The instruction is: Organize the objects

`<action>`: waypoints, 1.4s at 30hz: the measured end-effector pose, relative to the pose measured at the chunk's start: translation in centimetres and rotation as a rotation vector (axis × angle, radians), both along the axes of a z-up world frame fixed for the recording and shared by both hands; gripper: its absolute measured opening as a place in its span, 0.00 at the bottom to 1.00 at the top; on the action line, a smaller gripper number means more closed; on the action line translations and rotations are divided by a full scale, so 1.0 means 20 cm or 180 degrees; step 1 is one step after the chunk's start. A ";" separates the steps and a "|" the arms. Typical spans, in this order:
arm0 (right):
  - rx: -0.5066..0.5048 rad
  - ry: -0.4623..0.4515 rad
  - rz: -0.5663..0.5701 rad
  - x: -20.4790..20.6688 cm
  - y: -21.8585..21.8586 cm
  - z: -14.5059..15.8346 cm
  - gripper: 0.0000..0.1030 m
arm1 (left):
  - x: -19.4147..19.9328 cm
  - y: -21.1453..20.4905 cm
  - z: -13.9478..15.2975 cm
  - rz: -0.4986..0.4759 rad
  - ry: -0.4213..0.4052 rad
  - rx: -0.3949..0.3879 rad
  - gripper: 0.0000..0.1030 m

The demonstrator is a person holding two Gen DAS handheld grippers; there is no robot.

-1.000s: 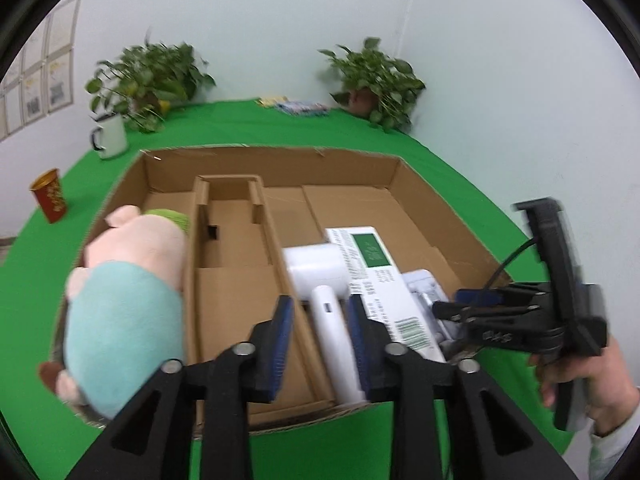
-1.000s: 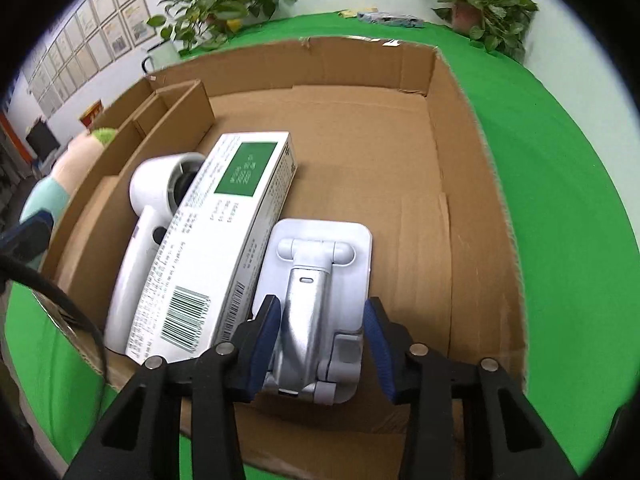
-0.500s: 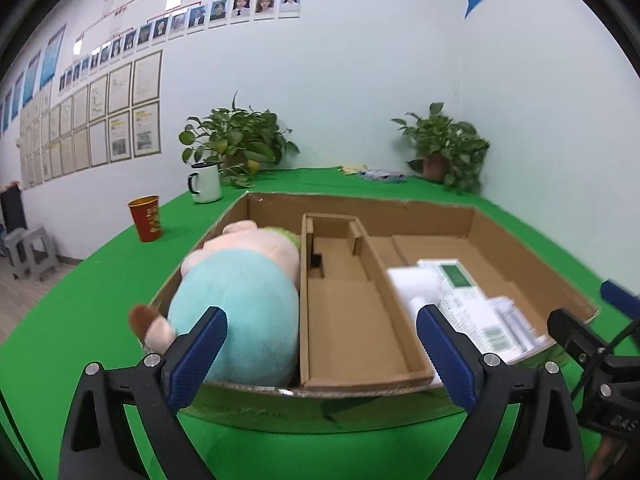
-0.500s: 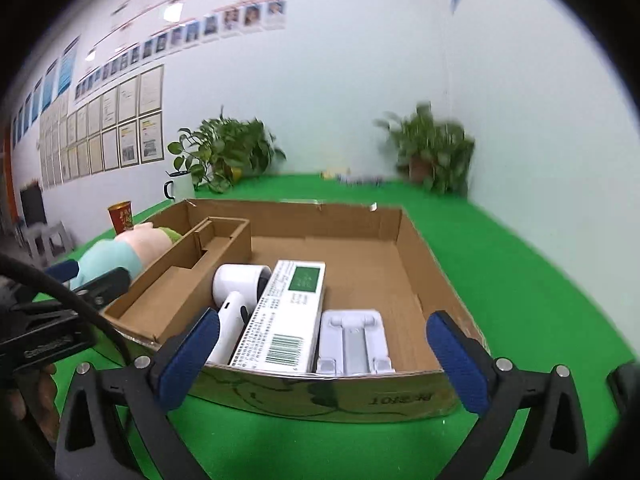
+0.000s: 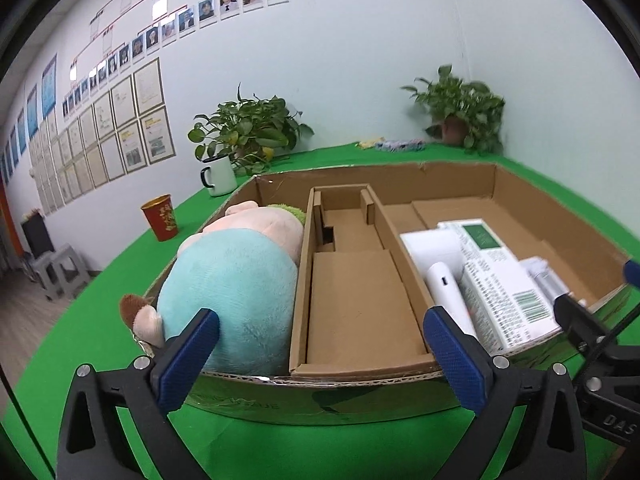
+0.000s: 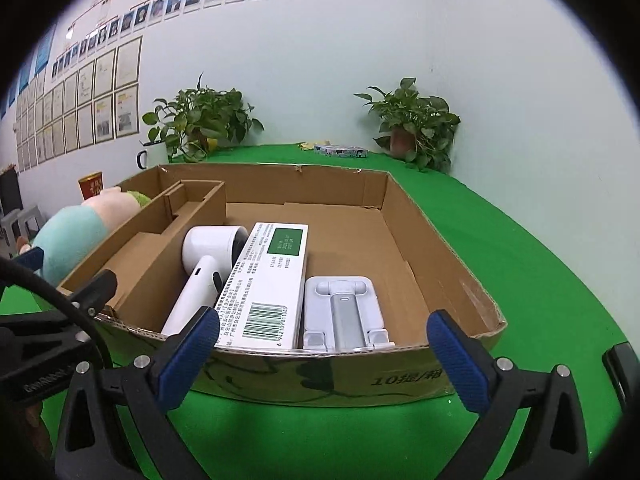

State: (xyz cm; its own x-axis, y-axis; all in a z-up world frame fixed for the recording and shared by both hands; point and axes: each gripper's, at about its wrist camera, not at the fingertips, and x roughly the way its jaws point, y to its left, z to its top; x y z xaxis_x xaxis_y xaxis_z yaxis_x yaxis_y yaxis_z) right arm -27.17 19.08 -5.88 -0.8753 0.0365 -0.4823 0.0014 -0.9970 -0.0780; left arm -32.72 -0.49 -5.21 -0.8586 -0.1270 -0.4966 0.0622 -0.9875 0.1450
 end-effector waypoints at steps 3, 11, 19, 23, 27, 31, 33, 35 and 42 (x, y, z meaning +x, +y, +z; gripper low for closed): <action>-0.0003 0.0000 0.0000 0.00 0.00 0.00 1.00 | -0.01 0.01 -0.01 0.0001 -0.0001 -0.0021 1.00; -0.0001 0.0000 -0.0002 0.00 0.00 0.00 1.00 | -0.01 -0.01 -0.01 0.0000 -0.0004 0.0025 1.00; -0.0004 -0.0001 0.0001 0.00 0.00 0.00 1.00 | -0.01 -0.01 0.00 -0.0008 -0.0006 0.0046 1.00; -0.0004 -0.0001 0.0001 0.00 0.00 0.00 1.00 | -0.01 -0.01 -0.01 -0.0009 -0.0007 0.0052 1.00; -0.0004 -0.0001 0.0002 0.00 0.00 0.00 1.00 | -0.01 -0.01 -0.01 -0.0007 -0.0007 0.0051 1.00; -0.0003 -0.0001 0.0002 0.00 0.00 0.00 1.00 | -0.01 -0.01 -0.01 -0.0011 -0.0009 0.0058 1.00; -0.0006 -0.0001 0.0004 0.00 0.00 0.00 1.00 | -0.01 -0.01 -0.01 -0.0013 -0.0010 0.0060 1.00; -0.0008 -0.0001 0.0006 0.00 0.00 0.00 1.00 | -0.01 -0.01 -0.01 -0.0012 -0.0009 0.0058 1.00; -0.0007 -0.0001 0.0005 0.00 0.00 0.00 1.00 | -0.01 -0.01 -0.01 -0.0016 -0.0014 0.0061 1.00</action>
